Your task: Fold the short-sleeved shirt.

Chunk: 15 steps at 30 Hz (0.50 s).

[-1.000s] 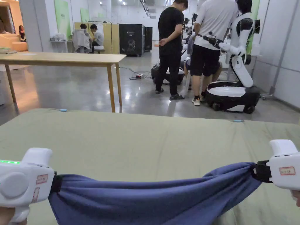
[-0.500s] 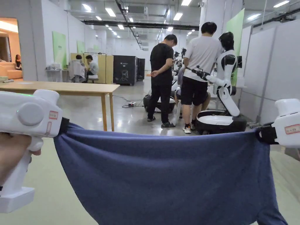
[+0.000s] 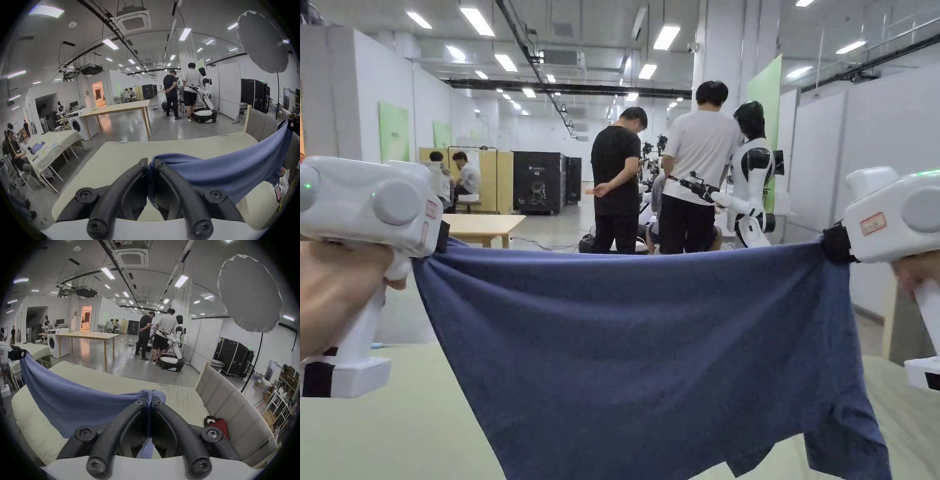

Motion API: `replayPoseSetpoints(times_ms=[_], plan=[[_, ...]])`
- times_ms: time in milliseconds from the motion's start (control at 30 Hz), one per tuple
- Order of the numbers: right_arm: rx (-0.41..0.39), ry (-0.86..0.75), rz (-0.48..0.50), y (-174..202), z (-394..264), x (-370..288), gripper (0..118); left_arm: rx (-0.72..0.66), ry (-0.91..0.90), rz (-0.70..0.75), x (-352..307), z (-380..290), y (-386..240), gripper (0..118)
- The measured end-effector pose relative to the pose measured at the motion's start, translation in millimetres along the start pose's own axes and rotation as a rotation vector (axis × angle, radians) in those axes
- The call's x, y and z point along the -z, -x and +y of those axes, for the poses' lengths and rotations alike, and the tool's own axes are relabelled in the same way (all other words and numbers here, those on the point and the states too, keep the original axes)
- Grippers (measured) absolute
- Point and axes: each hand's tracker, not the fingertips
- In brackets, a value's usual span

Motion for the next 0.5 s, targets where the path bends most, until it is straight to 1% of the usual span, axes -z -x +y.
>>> replayPoseSetpoints(times_ms=[100,267,433,500], plan=[[0.0,-0.001,-0.014,-2.4,14.1,30.3,6,0.011,-0.014,0.028,25.0,14.7,-7.6,4],[0.02,0.001,-0.038,-0.4,19.8,87.7,6,0.003,-0.011,0.054,71.0,19.2,-22.0,4],[0.054,0.028,-0.056,6.0,4.3,137.6,6,0.012,0.005,0.067,110.8,-1.5,-39.1,4],[0.075,0.037,-0.044,6.9,-6.8,153.1,6,0.02,0.008,0.077,126.0,-12.8,-44.5,4]])
